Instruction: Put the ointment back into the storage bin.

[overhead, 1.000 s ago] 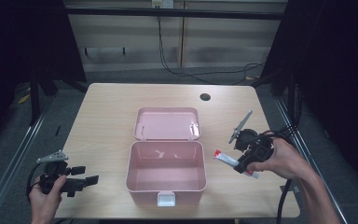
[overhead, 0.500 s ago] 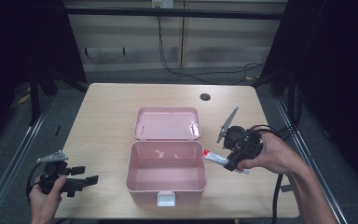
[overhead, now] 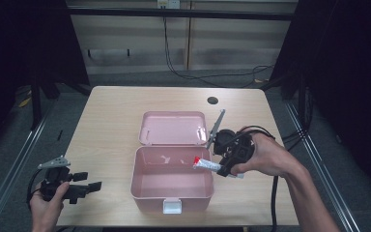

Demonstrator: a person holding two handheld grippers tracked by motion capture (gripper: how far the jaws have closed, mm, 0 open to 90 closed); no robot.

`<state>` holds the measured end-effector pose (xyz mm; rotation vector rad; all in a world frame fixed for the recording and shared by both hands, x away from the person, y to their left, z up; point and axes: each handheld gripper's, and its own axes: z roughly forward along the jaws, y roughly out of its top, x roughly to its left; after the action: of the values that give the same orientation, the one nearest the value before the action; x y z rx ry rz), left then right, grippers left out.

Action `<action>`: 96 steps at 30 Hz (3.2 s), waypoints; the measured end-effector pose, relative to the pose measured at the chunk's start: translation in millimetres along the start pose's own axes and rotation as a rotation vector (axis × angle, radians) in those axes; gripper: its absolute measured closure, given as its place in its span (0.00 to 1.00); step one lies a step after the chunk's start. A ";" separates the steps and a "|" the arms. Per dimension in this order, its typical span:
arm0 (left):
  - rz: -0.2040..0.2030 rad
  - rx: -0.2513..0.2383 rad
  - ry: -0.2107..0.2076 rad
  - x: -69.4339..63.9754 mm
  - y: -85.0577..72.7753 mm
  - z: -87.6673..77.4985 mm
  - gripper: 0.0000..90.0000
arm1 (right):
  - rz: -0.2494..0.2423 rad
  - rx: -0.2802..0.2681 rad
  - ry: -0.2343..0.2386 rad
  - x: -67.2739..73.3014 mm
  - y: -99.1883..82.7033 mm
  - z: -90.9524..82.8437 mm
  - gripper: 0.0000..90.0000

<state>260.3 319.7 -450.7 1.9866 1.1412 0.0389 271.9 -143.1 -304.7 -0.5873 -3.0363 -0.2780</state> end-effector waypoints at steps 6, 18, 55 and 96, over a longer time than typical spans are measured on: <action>0.000 -0.002 0.000 0.1 -0.1 -0.3 0.20 | -0.045 0.014 0.014 6.2 13.9 4.8 0.80; 0.004 0.000 -0.004 0.6 -0.2 -0.8 0.20 | -0.124 0.075 0.055 13.5 47.5 24.8 0.80; -0.002 0.001 0.001 -0.4 -0.4 -0.5 0.20 | -0.230 0.155 0.116 22.5 102.0 90.6 0.80; -0.004 0.002 0.001 0.7 -0.4 -0.7 0.20 | -0.241 0.162 0.221 22.0 111.7 142.3 0.80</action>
<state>260.1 320.7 -450.7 1.9860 1.1465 0.0371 292.9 -7.3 -424.2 -0.1676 -2.8744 -0.0938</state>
